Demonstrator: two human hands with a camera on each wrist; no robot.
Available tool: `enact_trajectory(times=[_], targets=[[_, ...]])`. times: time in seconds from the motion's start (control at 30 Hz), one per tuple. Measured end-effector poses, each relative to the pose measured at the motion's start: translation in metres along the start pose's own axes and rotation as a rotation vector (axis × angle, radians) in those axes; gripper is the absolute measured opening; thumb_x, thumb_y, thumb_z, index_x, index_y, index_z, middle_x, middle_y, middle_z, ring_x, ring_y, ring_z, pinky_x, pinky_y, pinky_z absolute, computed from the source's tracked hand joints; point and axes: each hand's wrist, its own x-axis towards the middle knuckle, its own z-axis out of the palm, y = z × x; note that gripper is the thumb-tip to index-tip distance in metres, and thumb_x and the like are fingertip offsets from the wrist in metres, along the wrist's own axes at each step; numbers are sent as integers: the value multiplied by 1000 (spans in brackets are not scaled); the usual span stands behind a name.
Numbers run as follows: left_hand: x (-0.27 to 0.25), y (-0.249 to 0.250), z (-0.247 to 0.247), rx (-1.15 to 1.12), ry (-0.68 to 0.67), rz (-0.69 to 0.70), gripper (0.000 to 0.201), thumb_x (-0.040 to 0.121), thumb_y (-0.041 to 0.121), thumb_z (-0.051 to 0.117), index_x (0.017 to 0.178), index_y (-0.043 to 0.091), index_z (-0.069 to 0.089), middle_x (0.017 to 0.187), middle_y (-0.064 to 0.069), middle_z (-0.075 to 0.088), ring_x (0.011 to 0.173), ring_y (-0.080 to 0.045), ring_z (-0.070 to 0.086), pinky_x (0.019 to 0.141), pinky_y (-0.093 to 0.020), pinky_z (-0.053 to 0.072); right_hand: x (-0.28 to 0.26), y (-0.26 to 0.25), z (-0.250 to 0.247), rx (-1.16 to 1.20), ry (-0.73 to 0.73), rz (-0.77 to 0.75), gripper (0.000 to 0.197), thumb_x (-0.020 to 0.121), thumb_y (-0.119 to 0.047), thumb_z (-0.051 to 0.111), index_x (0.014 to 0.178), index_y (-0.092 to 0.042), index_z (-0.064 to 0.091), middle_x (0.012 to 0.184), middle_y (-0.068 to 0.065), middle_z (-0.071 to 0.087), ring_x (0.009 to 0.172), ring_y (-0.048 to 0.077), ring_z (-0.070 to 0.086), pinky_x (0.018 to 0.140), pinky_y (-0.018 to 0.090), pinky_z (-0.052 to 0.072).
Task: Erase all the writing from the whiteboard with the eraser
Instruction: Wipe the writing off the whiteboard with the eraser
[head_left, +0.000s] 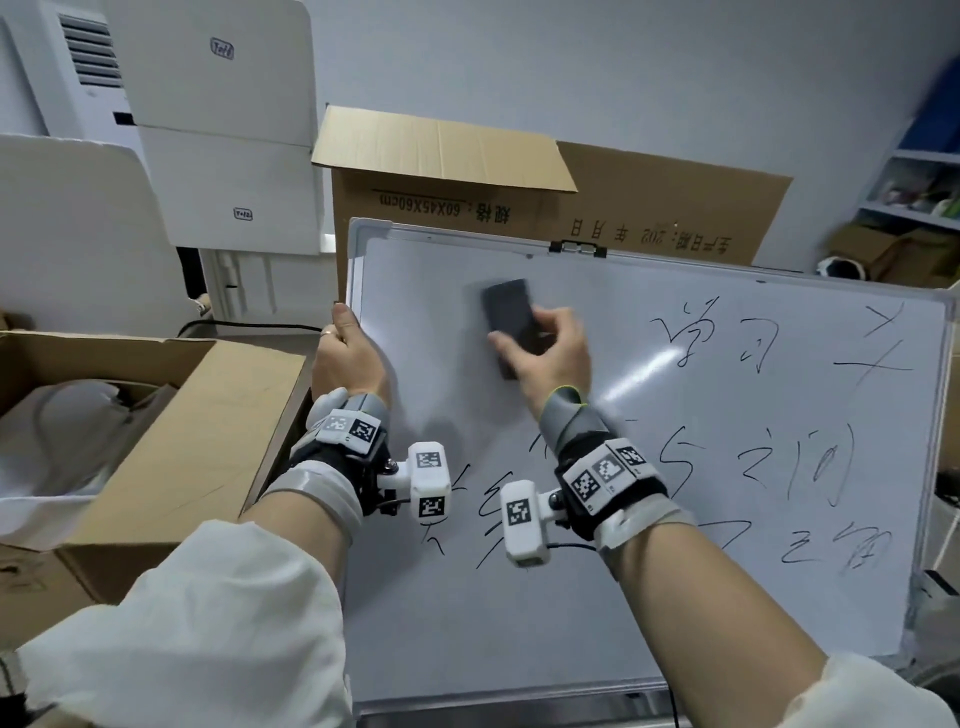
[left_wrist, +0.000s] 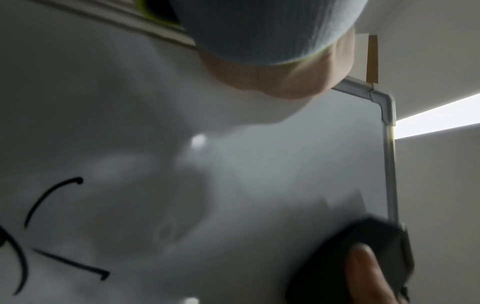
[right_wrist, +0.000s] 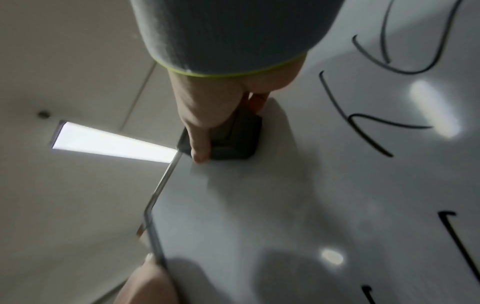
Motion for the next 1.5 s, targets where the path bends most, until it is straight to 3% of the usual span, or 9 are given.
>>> enact_trajectory(times=[0.1,0.3,0.5,0.67,0.8,0.97,1.13,1.3,1.5], targets=[[4,1,0,23,39,10,66,102,55,19,105,7,64,104,-19,69,97,-40,61,71,-33,33,2,-5,5,-69,-142,-96,47,66,-51,84,105,-38,61,102,-11,58,96,11,61,76,28,51],[-2,0,10,16,45,21,67,101,55,19,105,6,64,103,-19,70,94,-40,63,67,-33,36,37,20,-45,-36,261,164,50,69,-52,82,109,-32,60,108,-4,57,99,16,60,82,32,52],[3,-2,14,25,86,33,68,101,56,19,107,7,65,107,-21,70,98,-41,63,73,-36,39,12,28,-29,-42,-91,-43,51,59,-55,82,104,-41,62,100,-11,58,94,11,63,80,35,56],[7,-5,15,29,63,39,69,100,57,17,108,7,64,107,-20,70,98,-41,64,73,-36,40,38,40,-64,-69,191,111,50,69,-48,84,106,-29,57,110,-6,55,97,13,58,86,35,53],[-1,-12,13,1,-15,15,68,101,56,17,109,6,62,110,-21,68,101,-42,62,75,-37,38,18,43,-46,-52,38,17,47,63,-45,86,99,-36,57,106,-4,56,94,15,61,86,39,54],[-23,-54,-13,33,12,-65,65,102,50,20,103,4,66,109,-22,68,101,-41,62,75,-36,36,-8,27,-3,-4,-73,-70,50,61,-46,86,105,-39,64,100,-9,55,96,16,59,82,38,55],[-34,-89,-21,-91,-86,-152,63,103,48,24,110,1,66,117,-21,66,110,-40,59,91,-38,43,-44,20,28,-15,-208,-181,54,57,-52,82,107,-39,67,97,-9,58,99,20,57,84,42,53],[-45,-114,-18,-202,-105,-255,60,99,51,29,112,7,68,117,-13,68,110,-33,59,98,-36,42,-93,40,34,-11,-276,-183,52,56,-44,87,104,-35,71,94,-8,57,96,20,57,83,40,52],[-58,-138,-10,-181,-26,-306,60,97,54,32,104,10,72,113,-12,71,103,-35,61,91,-35,46,-156,76,32,-122,-526,-261,52,57,-41,91,102,-23,74,95,1,59,93,25,54,80,45,49]])
